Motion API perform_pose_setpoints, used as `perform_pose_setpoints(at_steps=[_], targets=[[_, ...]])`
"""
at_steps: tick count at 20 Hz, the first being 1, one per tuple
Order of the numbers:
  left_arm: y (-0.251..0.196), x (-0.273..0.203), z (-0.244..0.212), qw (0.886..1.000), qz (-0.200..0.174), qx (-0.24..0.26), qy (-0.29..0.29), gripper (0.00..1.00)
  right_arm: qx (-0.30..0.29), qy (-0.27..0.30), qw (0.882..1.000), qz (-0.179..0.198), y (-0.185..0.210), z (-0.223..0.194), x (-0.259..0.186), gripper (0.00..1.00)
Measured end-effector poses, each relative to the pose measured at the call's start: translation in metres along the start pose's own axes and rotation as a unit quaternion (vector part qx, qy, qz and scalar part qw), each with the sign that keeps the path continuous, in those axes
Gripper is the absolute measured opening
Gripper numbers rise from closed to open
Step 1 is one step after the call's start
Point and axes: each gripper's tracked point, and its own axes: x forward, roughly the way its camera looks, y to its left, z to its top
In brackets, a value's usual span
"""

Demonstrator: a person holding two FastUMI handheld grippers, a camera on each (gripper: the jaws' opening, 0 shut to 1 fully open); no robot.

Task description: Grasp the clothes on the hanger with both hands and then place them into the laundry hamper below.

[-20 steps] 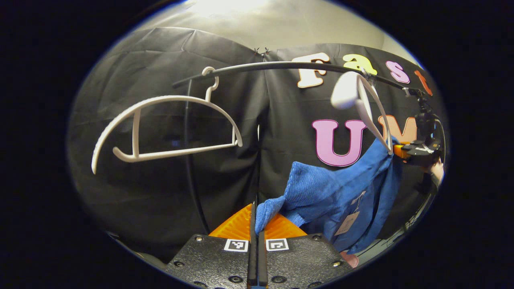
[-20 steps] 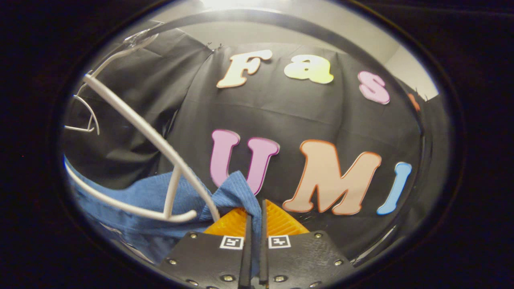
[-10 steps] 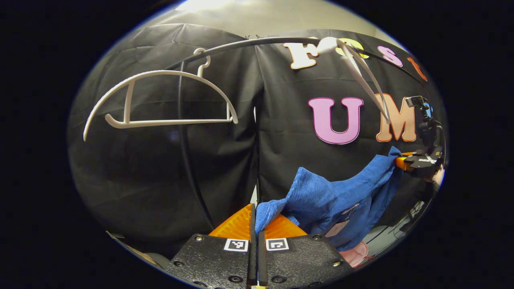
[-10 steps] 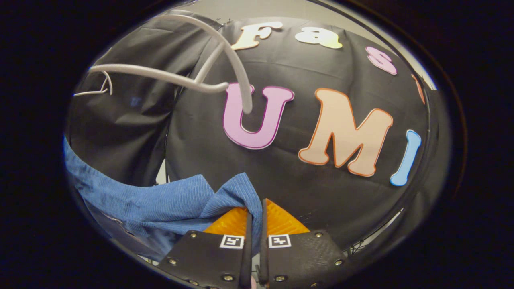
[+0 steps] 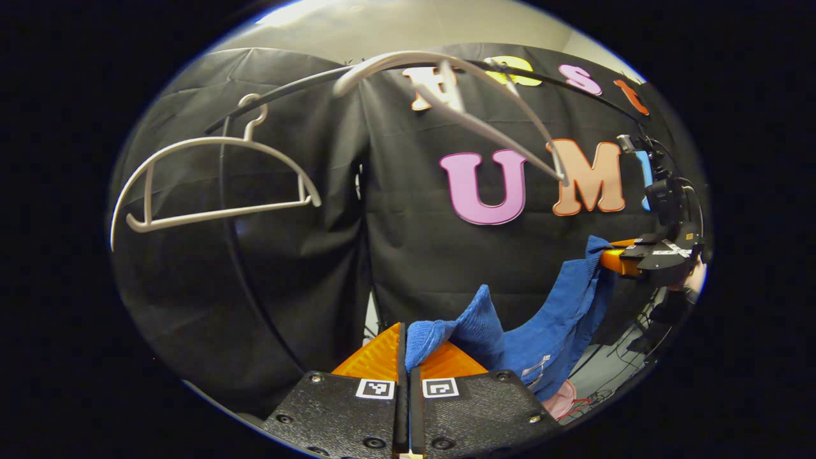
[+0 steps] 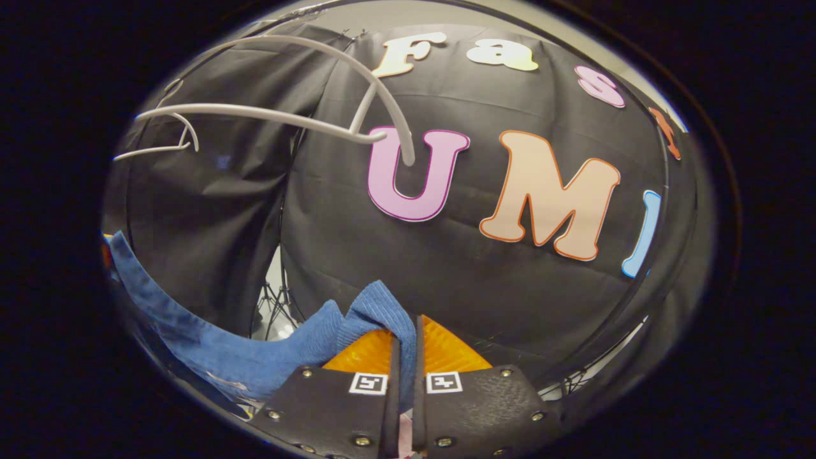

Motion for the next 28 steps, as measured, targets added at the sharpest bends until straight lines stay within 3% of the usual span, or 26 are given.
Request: perform_pose_setpoints(at_steps=[11,16,19,28], targets=[[-0.081,0.002,0.082,0.989,-0.124,-0.036,-0.071,0.02,0.060,-0.079,0.995,-0.019,-0.030,0.084,-0.075,0.08],[-0.109,0.007,0.093,0.983,-0.164,-0.044,-0.074,0.02,0.068,-0.108,0.991,-0.038,-0.048,0.112,-0.099,0.08],[-0.131,0.009,0.084,0.979,-0.189,-0.029,-0.066,0.02,0.063,-0.104,0.992,-0.046,-0.053,0.105,-0.104,0.08],[-0.184,0.013,0.012,0.969,-0.244,-0.025,0.018,0.02,0.077,-0.027,0.996,-0.031,-0.040,0.029,-0.103,0.08]])
